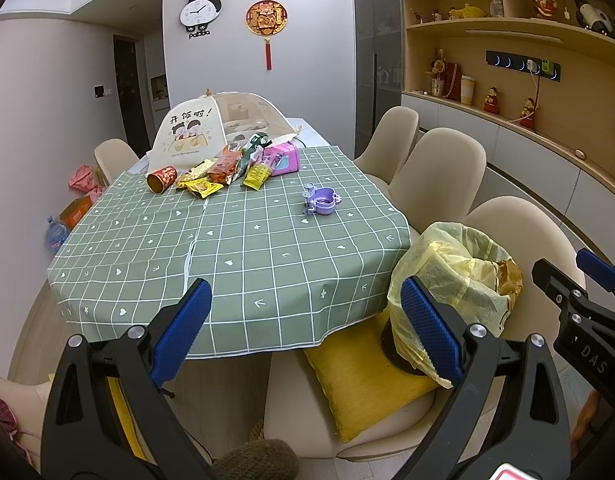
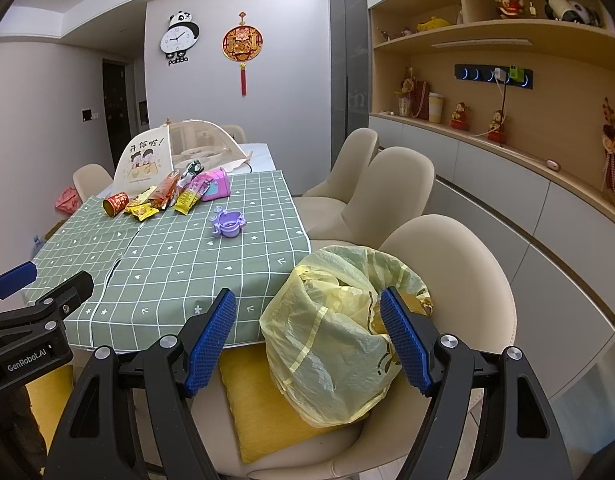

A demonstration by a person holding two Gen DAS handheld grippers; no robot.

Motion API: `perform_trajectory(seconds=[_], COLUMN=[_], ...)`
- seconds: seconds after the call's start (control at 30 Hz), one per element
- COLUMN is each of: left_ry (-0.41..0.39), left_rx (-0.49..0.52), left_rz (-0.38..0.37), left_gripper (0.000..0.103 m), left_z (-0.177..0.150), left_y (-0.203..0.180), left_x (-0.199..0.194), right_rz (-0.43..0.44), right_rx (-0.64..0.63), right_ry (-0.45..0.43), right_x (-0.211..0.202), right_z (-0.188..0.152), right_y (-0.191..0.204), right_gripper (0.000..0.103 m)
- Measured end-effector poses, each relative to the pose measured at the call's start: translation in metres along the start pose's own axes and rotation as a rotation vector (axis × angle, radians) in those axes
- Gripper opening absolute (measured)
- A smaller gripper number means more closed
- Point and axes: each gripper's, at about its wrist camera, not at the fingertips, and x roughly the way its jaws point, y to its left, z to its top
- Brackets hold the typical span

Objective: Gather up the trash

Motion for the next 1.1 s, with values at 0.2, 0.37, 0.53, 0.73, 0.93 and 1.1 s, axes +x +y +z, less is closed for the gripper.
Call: perform_trajectory(seconds=[0.2, 0.37, 0.53, 0.73, 0.93, 1.1], left_ry=[0.000, 0.004, 0.010, 0.031, 0.046, 0.059], left_rx=[-0.007, -0.013, -0.013, -0.025, -0.067, -0.095], left_rz=[0.005, 0.006, 0.006, 0.010, 0.017, 0.029], left_gripper=[0.091, 0.091, 0.091, 0.091, 0.091, 0.091], left_z=[0.003, 0.003, 0.004, 0.009, 0.021, 0.039], left_y=[0.002, 0.004, 0.005, 0.016, 0.044, 0.080], left_x=[0.002, 0.003, 0.006, 0.020, 0.044, 0.077], right_rz=[0.002, 0.001, 0.002, 0.005, 0.011, 0.023], right_rx=[-0.005, -0.010, -0.008, -0.021, -0.057, -0.066], right_ry=[0.002, 0.004, 0.008, 0.010, 0.001, 0.005], right_x=[0.002, 0.004, 0.007, 0.017, 0.034, 0.061], right_z=[0.000, 0.002, 0.003, 0.012, 0.027, 0.044], right_y=[-0.001, 0.002, 0.003, 0.011, 0.028, 0.045], right_gripper=[0.071, 0.071, 0.071, 0.071, 0.071, 0.071])
